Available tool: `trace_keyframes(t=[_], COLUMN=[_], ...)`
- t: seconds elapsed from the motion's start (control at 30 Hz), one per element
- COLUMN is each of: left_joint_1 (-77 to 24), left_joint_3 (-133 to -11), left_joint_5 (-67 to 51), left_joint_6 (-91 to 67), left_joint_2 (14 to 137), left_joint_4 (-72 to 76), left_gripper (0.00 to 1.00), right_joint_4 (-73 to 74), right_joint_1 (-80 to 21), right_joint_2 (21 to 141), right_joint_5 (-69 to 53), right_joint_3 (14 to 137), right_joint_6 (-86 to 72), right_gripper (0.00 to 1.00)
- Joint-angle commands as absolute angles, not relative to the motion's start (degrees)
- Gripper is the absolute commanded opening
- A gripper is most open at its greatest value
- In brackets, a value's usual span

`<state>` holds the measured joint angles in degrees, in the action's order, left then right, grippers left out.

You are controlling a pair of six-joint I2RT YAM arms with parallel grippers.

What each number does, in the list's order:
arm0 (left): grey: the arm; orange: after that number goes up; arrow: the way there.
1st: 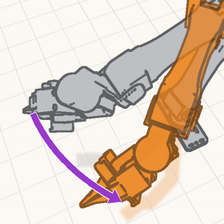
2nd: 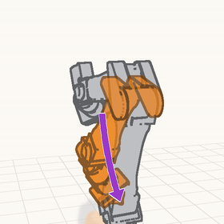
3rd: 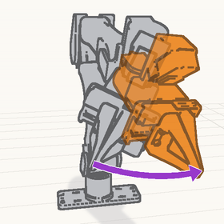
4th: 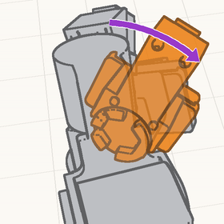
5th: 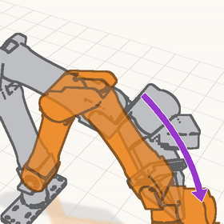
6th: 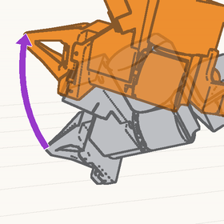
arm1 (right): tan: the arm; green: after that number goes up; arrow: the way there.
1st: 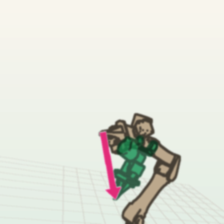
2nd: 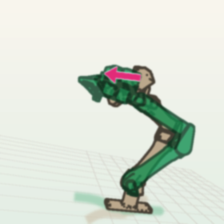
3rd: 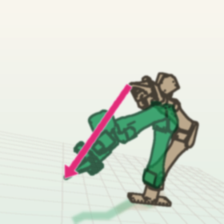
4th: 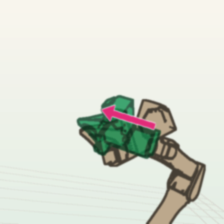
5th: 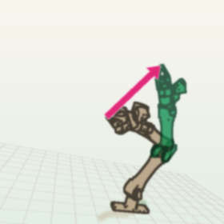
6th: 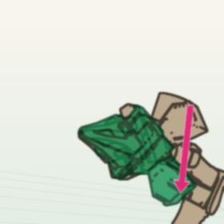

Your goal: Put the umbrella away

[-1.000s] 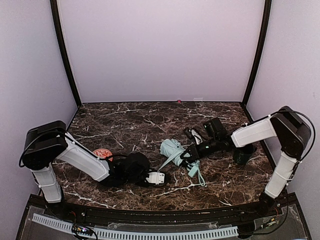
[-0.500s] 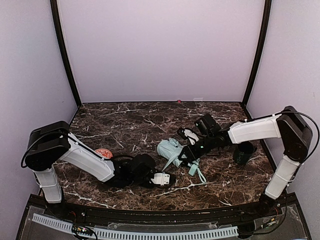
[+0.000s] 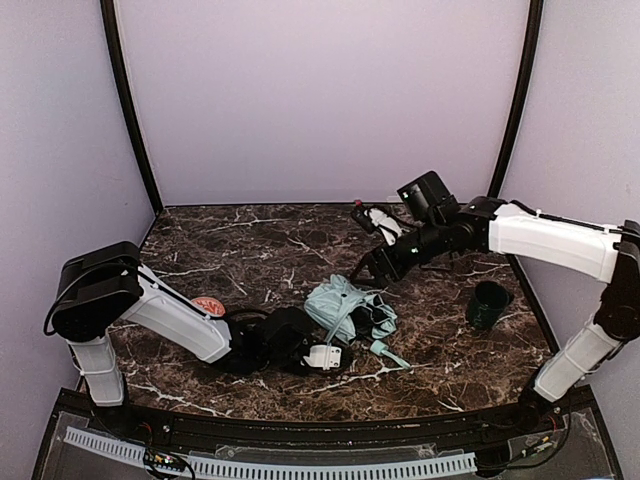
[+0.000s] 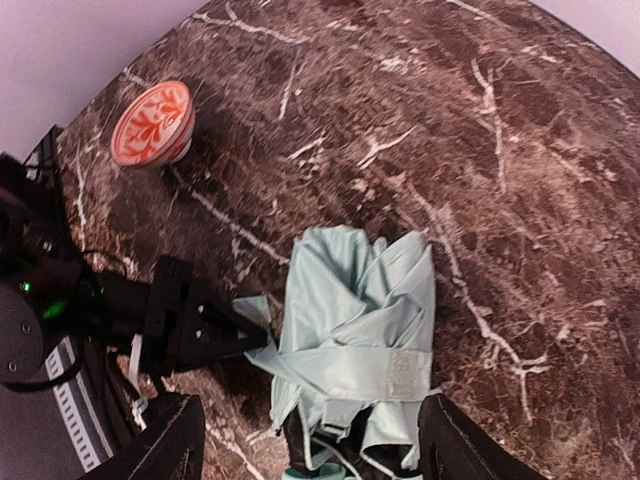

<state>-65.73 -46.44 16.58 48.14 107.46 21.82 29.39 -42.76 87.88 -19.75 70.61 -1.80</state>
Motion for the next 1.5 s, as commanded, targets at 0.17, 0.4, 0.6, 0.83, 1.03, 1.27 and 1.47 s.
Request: trace_keyframes(t=[0.17,0.4,0.6,0.83,1.03,1.27,1.47], left_joint_1=[-65.21,-65.21,-65.21,-65.29,-65.28,-65.17,-61.11], left_joint_3=[-43.03,-42.56,-41.26,-38.93,-38.63,-35.22,-29.53], left_joint_5=[13.54,13.70,13.67,14.86,17.72,15.32,-2.85], left_joint_6=[46.80,46.47,46.00,43.78,42.22,35.48,28.60], left_joint_2=[112.37,111.85,110.04,104.02,102.01,94.94,78.35], left_joint_4=[5.79,6.19,7.59,6.68,7.09,14.37,19.14], left_gripper=[0.00,0.00,0.00,0.00,0.00,0.51,0.67], right_joint_4=[26.70,23.68,25.30,24.01,20.57,16.97,15.87], right_joint_1=[-45.39,-52.51,-55.01,-53.05,-50.64,-48.47,-47.74], right_joint_2=[99.33,104.46,112.77,115.19,112.67,105.54,97.57], right_joint_5=[-12.15,-6.35,1.53,4.49,1.08,-4.17,-4.04], right_joint_3=[73.73,72.40,72.35,70.05,68.45,66.61,64.61], right_joint_6=[-11.12,-11.22,-11.16,-10.56,-9.04,-5.47,2.89], right_gripper=[0.84,0.86,0.85,0.58,0.18,0.01,0.00])
